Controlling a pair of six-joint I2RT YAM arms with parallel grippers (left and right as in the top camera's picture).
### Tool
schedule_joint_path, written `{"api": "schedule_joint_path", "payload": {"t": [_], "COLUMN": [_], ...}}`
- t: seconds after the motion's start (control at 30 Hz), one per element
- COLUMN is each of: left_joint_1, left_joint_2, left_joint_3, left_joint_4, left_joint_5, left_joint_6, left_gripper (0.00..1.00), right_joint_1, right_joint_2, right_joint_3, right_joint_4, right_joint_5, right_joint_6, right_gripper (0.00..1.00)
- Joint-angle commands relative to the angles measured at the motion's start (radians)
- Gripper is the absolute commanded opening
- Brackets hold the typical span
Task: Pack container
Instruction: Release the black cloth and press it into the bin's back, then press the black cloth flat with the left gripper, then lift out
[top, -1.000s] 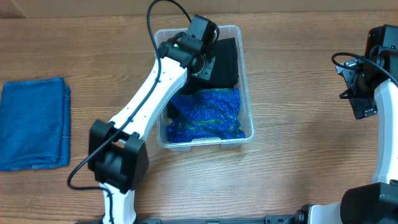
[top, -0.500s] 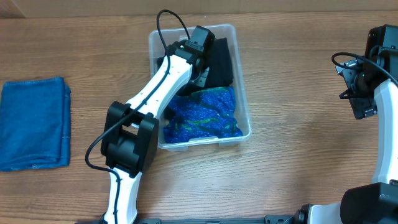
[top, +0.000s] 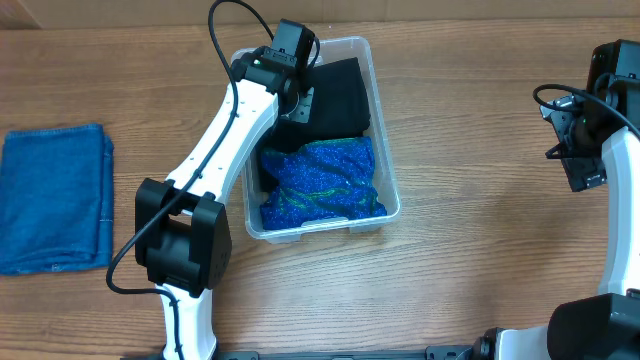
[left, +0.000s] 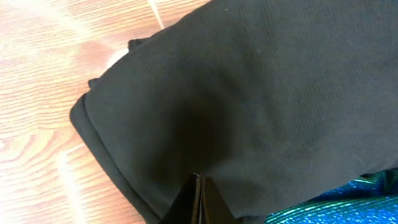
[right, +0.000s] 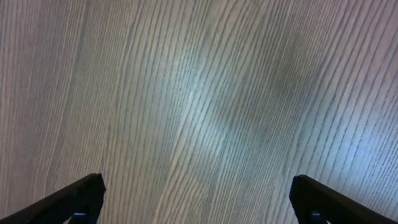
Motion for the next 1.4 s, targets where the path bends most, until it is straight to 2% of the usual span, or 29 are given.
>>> {"api": "schedule_joint_path", "payload": {"t": [0.0,0.2,0.4,0.53,0.63,0.67,0.73,0.93,1.0,1.17,1.3,1.37], "left_joint_1": [-0.007,-0.005,-0.005,-0.013,-0.029,-0.036,-0.046,-0.071,-0.075,-0.075,-0.084,-0.106], "left_joint_2": [0.021,0.095,0.091,0.063,0.055,0.055,0.063,0.164,0.216,0.322,0.329,0.328], "left_joint_3": [-0.021,-0.037,-0.034,0.079,0.187,0.193,0.184,0.178,0.178,0.178,0.179,0.179], "left_joint_4": [0.001,-0.015,-0.018,-0.015,0.039,0.099,0.167,0.294,0.348,0.371,0.378,0.378], "left_joint_5": [0.044,0.055,-0.050,-0.045,0.037,0.080,0.148,0.163,0.163,0.177,0.220,0.258], "left_joint_6": [-0.022,-0.021,0.010,0.047,0.047,0.046,0.044,0.021,-0.008,-0.071,-0.073,-0.037], "left_gripper": [0.04,0.10,0.16,0.16,0.11,0.08,0.09,0.06,0.11,0.09,0.09,0.09], "right_joint_1": [-0.002,-0.002,-0.002,-0.002,-0.002,-0.002,-0.002,-0.002,-0.002,-0.002,-0.002,-0.002], "right_joint_2": [-0.003,-0.003,-0.003,-0.003,-0.003,-0.003,-0.003,-0.003,-0.003,-0.003,-0.003,-0.003], "right_joint_3": [0.001,0.001,0.001,0.001,0.001,0.001,0.001,0.001,0.001,0.001,0.001,0.001], "right_joint_4": [0.003,0.003,0.003,0.003,0.003,0.003,0.003,0.003,0.003,0.003,0.003,0.003], "right_joint_5": [0.003,0.002,0.002,0.003,0.003,0.002,0.002,0.002,0.003,0.003,0.003,0.002], "right_joint_6": [0.004,0.004,0.004,0.004,0.004,0.004,0.004,0.004,0.004,0.004,0.004,0.004], "right_gripper": [1.00,1.00,1.00,1.00,1.00,1.00,1.00,1.00,1.00,1.00,1.00,1.00]}}
